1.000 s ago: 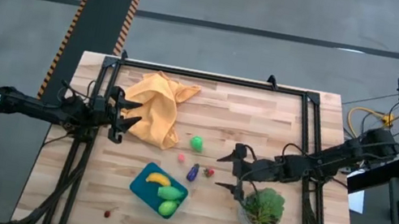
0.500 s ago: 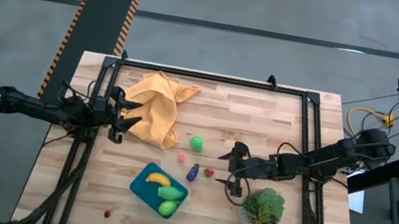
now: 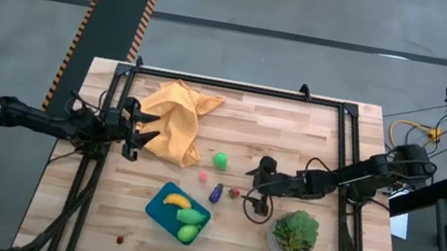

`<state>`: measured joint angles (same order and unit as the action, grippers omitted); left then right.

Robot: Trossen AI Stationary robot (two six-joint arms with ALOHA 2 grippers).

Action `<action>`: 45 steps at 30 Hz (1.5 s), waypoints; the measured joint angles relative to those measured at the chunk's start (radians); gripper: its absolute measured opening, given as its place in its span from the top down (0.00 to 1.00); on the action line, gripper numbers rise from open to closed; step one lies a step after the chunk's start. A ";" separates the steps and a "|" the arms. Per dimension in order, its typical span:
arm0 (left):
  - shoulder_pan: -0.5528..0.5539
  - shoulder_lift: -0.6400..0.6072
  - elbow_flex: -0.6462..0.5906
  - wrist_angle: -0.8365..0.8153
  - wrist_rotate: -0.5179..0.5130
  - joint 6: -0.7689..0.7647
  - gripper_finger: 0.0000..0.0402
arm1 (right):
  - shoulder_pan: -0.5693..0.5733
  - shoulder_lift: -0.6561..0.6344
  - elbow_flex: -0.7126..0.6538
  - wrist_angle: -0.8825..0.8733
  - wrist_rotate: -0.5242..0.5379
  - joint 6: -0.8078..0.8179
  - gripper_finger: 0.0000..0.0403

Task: Pick and placing Produce into tupperware
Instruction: Put the strawberry into the blue bin

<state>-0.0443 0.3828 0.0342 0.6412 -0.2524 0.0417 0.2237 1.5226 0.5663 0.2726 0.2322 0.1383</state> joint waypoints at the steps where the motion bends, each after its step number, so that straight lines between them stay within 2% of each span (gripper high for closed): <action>1: 0.000 0.000 0.000 0.002 0.000 0.000 0.49 | 0.000 0.002 0.000 0.001 0.000 0.000 0.09; 30: 0.000 0.012 0.000 0.001 -0.018 0.000 0.49 | -0.002 0.109 0.001 0.109 -0.008 0.034 0.09; 45: 0.000 0.014 0.000 0.002 -0.018 0.000 0.49 | -0.002 0.150 0.024 0.107 -0.042 0.038 0.09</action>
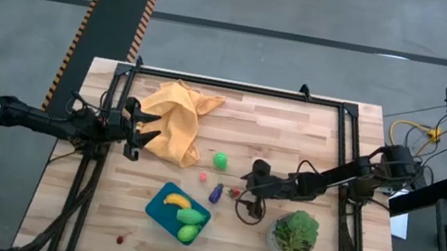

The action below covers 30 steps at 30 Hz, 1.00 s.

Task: Pick and placing Produce into tupperware
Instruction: Put the strawberry into the blue bin

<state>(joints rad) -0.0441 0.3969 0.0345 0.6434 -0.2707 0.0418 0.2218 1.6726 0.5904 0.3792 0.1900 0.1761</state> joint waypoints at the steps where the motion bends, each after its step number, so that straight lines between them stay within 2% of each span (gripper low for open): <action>1: 0.000 0.000 0.000 0.001 0.000 0.000 0.49 | 0.000 0.011 0.007 -0.001 -0.014 0.000 0.09; 17: 0.000 0.002 0.000 0.002 -0.001 0.000 0.49 | 0.000 0.136 0.095 -0.020 -0.047 -0.023 0.09; 30: 0.000 0.004 0.000 0.002 -0.004 0.000 0.49 | 0.000 0.138 0.103 -0.036 -0.059 -0.038 0.11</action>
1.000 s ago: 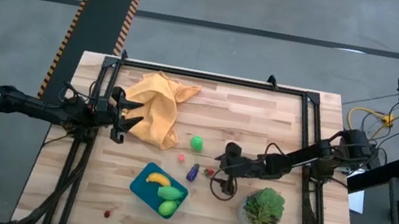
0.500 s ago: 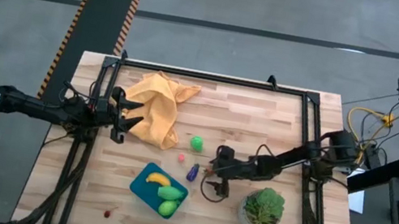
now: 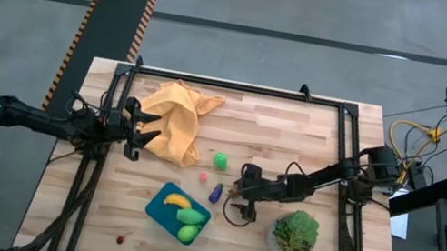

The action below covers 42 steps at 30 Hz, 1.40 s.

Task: Pick and placing Produce into tupperware
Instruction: Put the strawberry into the blue bin

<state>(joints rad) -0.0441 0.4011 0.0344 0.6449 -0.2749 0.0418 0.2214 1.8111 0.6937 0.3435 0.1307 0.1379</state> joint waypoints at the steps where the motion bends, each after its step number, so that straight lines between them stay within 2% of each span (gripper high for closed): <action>1: 0.000 0.000 0.000 0.000 0.000 0.000 0.49 | 0.000 0.000 0.000 0.000 0.000 0.000 0.13; 10: 0.000 0.000 0.000 0.000 0.000 0.000 0.49 | 0.000 -0.001 0.000 -0.002 -0.002 0.000 0.30; 18: 0.000 0.000 0.000 0.000 0.000 0.000 0.49 | 0.001 -0.002 -0.001 -0.003 -0.003 -0.012 0.42; 42: 0.000 0.000 0.000 0.000 0.000 0.000 0.49 | 0.000 -0.003 0.005 -0.006 0.001 -0.019 0.65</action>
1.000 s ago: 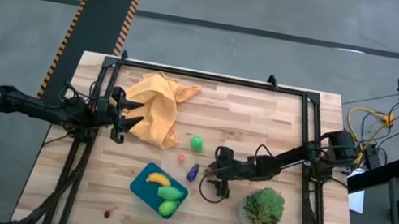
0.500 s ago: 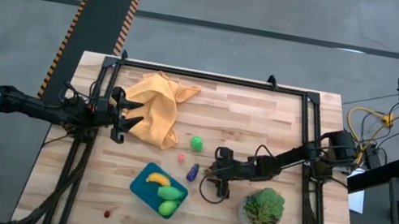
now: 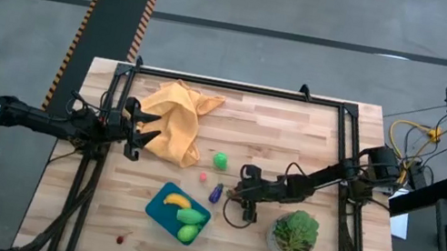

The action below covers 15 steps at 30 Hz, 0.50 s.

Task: Pick and placing Produce into tupperware
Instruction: Put the strawberry into the blue bin

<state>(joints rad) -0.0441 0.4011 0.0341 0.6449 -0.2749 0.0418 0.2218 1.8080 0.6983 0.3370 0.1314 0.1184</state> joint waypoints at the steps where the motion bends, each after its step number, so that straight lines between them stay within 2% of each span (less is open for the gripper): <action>1: 0.000 0.000 0.000 0.000 0.000 0.000 0.49 | 0.000 0.000 0.000 0.000 0.000 -0.004 0.65; 15: 0.000 0.000 0.000 0.000 0.000 0.000 0.49 | 0.000 0.000 0.001 0.002 0.001 -0.018 0.69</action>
<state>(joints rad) -0.0441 0.4011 0.0341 0.6448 -0.2750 0.0418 0.2214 1.8080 0.6991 0.3389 0.1322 0.1005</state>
